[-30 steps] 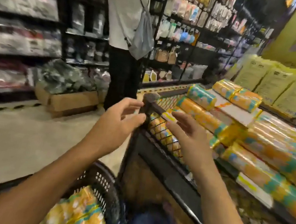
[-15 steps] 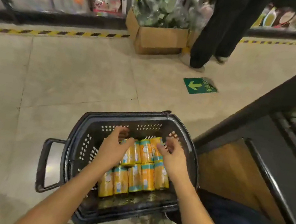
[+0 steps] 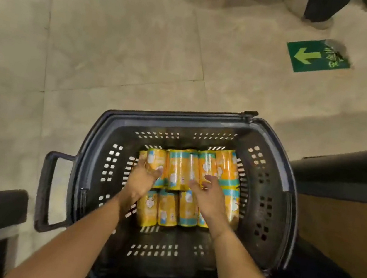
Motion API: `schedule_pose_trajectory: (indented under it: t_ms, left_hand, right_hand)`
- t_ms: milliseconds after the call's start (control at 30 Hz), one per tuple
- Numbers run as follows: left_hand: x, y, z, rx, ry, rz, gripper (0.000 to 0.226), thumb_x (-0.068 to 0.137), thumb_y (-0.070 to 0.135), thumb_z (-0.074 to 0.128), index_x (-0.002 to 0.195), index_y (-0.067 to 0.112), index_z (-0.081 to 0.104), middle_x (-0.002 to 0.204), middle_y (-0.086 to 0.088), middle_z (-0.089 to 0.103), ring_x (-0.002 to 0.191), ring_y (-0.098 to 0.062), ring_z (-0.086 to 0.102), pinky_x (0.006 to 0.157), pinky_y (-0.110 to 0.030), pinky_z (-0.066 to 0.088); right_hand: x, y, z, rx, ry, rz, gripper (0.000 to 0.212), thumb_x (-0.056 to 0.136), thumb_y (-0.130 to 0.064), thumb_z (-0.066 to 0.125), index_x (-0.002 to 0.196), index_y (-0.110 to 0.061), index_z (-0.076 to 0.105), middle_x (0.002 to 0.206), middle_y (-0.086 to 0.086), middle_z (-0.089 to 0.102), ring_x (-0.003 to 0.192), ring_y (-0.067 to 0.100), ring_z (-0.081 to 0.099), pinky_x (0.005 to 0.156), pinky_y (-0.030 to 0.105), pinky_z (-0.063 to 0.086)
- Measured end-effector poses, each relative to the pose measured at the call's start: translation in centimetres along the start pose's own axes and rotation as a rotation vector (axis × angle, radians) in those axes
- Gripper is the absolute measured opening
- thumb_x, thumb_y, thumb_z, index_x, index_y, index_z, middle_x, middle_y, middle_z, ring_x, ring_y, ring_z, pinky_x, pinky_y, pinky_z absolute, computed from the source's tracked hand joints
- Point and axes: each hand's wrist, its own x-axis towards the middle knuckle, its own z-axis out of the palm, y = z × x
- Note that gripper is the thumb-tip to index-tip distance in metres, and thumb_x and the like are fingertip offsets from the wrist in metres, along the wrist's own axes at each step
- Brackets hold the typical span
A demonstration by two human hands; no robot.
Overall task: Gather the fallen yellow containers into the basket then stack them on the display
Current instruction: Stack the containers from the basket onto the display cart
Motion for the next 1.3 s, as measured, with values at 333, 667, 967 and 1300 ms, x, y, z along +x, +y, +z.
schedule_pose_trajectory:
  t_ms: [333, 667, 967, 1300]
  left_hand:
    - [2.8, -1.4, 1.0, -0.082, 0.025, -0.085, 0.031, 0.089, 0.000, 0.076, 0.115, 0.004, 0.060, 0.091, 0.007, 0.068, 0.075, -0.004, 0.071, 0.062, -0.013, 0.056]
    - [4.2, -0.7, 2.0, -0.040, 0.029, -0.161, 0.046, 0.075, 0.026, 0.092, 0.104, 0.021, 0.057, 0.103, 0.002, 0.071, 0.094, -0.017, 0.070, 0.088, -0.036, 0.058]
    - [0.0, 1.9, 0.6, -0.104, -0.072, -0.061, 0.035, 0.083, 0.018, 0.084, 0.112, 0.010, 0.065, 0.096, -0.002, 0.075, 0.074, -0.004, 0.072, 0.059, -0.016, 0.054]
    - [-15.1, 12.8, -3.1, -0.392, -0.203, 0.387, 0.064, 0.067, 0.041, 0.084, 0.118, 0.018, 0.055, 0.105, -0.008, 0.068, 0.081, -0.018, 0.069, 0.063, -0.033, 0.057]
  right_hand:
    - [3.6, -0.3, 5.7, -0.185, 0.112, -0.046, 0.066, 0.075, -0.059, 0.082, 0.120, -0.018, 0.056, 0.115, 0.002, 0.060, 0.111, 0.028, 0.060, 0.085, 0.040, 0.053]
    - [3.6, 0.4, 2.6, 0.037, -0.029, 0.052, 0.073, 0.064, -0.051, 0.085, 0.122, -0.016, 0.058, 0.113, 0.000, 0.067, 0.103, 0.021, 0.067, 0.088, 0.040, 0.058]
    - [-3.1, -2.0, -4.4, 0.414, -0.096, 0.052, 0.090, 0.070, -0.048, 0.090, 0.142, -0.025, 0.041, 0.123, -0.007, 0.064, 0.113, 0.016, 0.063, 0.103, 0.043, 0.051]
    - [-18.9, -8.0, -14.0, 0.467, 0.198, -0.319, 0.055, 0.075, -0.038, 0.085, 0.117, -0.015, 0.059, 0.110, 0.011, 0.073, 0.094, 0.027, 0.074, 0.076, 0.047, 0.063]
